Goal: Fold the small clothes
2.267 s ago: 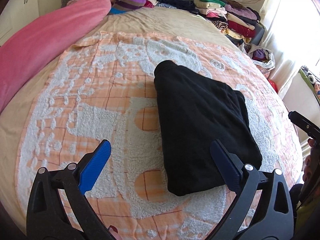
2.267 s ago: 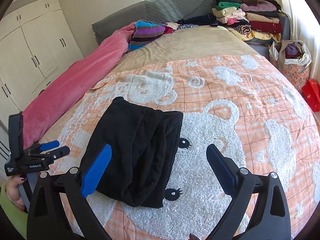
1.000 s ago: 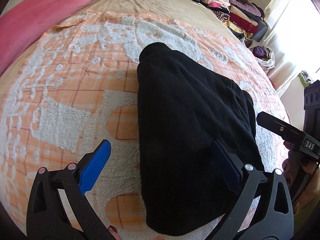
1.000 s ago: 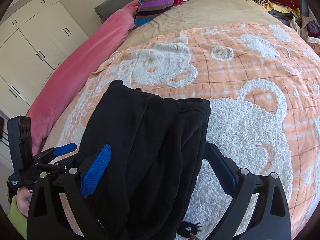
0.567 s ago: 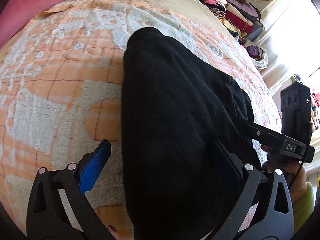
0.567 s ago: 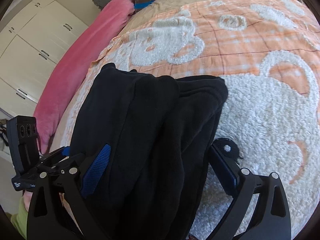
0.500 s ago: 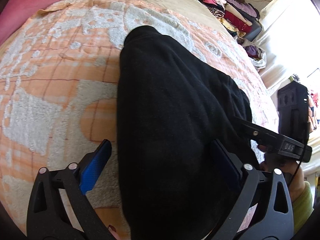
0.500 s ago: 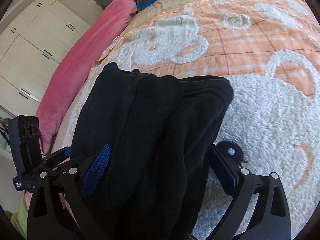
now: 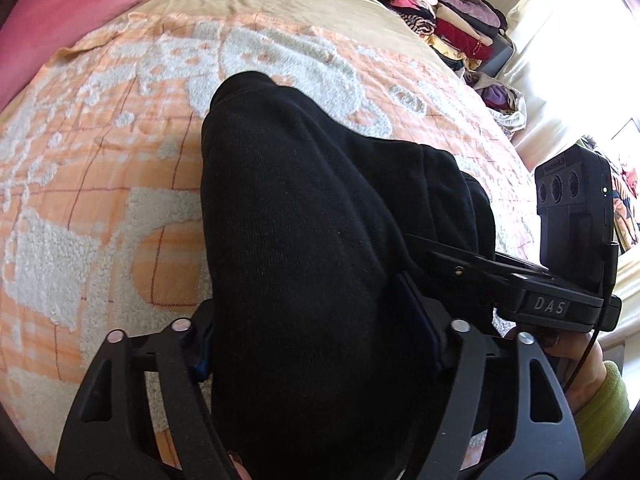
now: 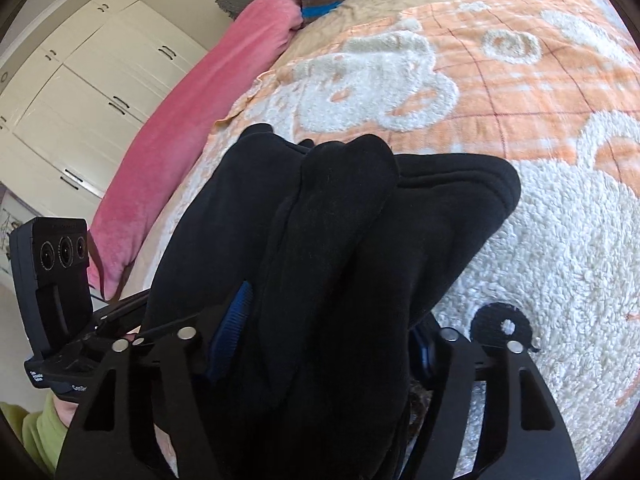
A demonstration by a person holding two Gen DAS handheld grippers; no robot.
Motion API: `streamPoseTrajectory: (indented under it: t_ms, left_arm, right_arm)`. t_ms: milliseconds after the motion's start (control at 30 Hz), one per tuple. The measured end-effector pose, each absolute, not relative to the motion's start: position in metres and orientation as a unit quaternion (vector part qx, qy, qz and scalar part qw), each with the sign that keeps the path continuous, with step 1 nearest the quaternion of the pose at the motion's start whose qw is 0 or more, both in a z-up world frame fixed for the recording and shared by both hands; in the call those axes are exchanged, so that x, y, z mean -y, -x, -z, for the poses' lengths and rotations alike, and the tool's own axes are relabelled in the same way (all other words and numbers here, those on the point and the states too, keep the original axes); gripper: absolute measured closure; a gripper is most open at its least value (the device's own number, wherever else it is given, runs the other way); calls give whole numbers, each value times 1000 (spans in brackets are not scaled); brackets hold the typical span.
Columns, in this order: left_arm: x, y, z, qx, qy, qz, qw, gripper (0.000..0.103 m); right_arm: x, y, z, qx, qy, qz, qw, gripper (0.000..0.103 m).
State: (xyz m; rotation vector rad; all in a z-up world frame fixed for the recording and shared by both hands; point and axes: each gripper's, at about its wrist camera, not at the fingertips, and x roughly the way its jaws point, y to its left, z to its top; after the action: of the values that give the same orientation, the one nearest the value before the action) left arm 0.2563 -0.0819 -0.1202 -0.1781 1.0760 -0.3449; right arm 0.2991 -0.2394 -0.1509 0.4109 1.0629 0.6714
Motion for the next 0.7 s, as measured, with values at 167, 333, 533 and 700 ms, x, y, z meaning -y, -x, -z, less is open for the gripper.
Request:
streamPoseTrajectory:
  t_ms: [167,333,533,700]
  left_arm:
    - [81,-256,109,-500,88,169,845,46]
    - [84,-254,96,-487,93,174,851,48]
    - [91,-254,75,-471,94,185,857,49]
    - [103,-251,61,-459,96,197,861,49]
  right_arm:
    - [242,-300,143,-484,-202,-320,789,45]
    - [245,-297,129,-467,-204,-323,798,45]
    - [257,-294,110,-443,-213,-319,811,46]
    - [270,-289,91,-423,-214,-309,825,46]
